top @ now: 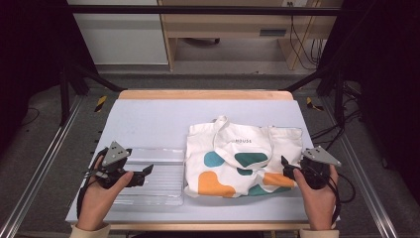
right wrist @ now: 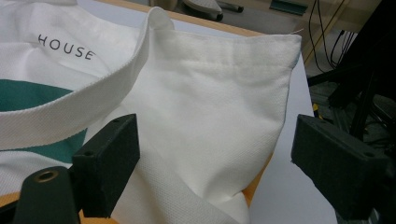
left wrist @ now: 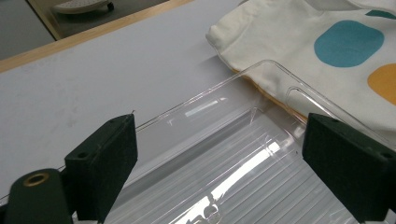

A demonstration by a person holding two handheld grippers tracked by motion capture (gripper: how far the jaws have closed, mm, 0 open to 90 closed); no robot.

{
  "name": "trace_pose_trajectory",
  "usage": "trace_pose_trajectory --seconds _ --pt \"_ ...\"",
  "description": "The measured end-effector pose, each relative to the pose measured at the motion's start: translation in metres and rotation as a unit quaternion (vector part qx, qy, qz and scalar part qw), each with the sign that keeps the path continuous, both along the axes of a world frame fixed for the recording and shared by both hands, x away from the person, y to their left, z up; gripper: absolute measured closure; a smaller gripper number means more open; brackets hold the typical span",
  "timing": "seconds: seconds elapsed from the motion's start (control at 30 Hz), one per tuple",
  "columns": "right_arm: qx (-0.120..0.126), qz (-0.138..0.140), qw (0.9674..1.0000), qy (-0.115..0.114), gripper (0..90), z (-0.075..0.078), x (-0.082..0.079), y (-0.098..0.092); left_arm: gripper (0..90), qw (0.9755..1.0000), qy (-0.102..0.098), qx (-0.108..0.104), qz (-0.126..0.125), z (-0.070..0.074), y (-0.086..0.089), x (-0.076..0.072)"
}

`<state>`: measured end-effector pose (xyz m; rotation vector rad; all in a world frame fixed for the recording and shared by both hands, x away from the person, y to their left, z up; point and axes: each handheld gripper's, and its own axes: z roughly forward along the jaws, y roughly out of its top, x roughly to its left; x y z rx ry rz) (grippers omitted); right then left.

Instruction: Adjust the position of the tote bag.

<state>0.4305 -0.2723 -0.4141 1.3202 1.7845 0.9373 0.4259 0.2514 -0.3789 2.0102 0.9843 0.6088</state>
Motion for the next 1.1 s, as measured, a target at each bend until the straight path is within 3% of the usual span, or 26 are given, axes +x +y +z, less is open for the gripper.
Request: trace_pose_trajectory --seconds 0.17,0.33,0.5,0.67,0.77,0.87,0.97,1.0,1.1 --pt "-0.001 0.003 0.9999 0.016 13.2 0.003 0.007 0.001 9.9 1.0 0.002 0.004 -0.005 0.0 -0.002 -0.001" --pt "0.0 0.009 0.9993 0.036 17.6 0.01 0.019 -0.002 9.4 0.9998 0.005 0.013 -0.012 -0.001 -0.005 0.001" --pt "-0.009 0.016 0.9984 0.054 24.2 0.029 0.044 -0.013 9.1 0.9997 0.005 0.014 -0.018 0.0 -0.007 0.001" --pt "-0.003 0.024 0.9974 0.068 28.7 0.035 0.062 -0.023 9.1 0.9997 0.003 0.014 -0.022 0.003 -0.008 0.003" --pt "0.015 0.015 0.9967 0.079 27.8 0.035 0.07 -0.031 9.1 0.9994 0.004 0.016 -0.029 0.003 -0.008 0.002" --pt "0.016 -0.003 0.9968 0.078 26.9 0.034 0.071 -0.035 9.1 0.9994 0.006 0.013 -0.03 0.003 -0.008 0.001" --pt "0.024 0.0 0.9942 0.105 20.0 0.026 0.081 -0.042 9.1 0.9995 0.01 0.01 -0.027 0.001 -0.006 0.004" --pt "0.024 0.0 0.9942 0.105 20.0 0.026 0.081 -0.042 9.1 0.9995 0.01 0.01 -0.027 0.001 -0.006 0.004" --pt "0.05 0.003 0.9905 0.128 20.1 0.016 0.099 -0.044 9.1 0.9994 0.012 0.011 -0.032 0.0 -0.01 0.003"
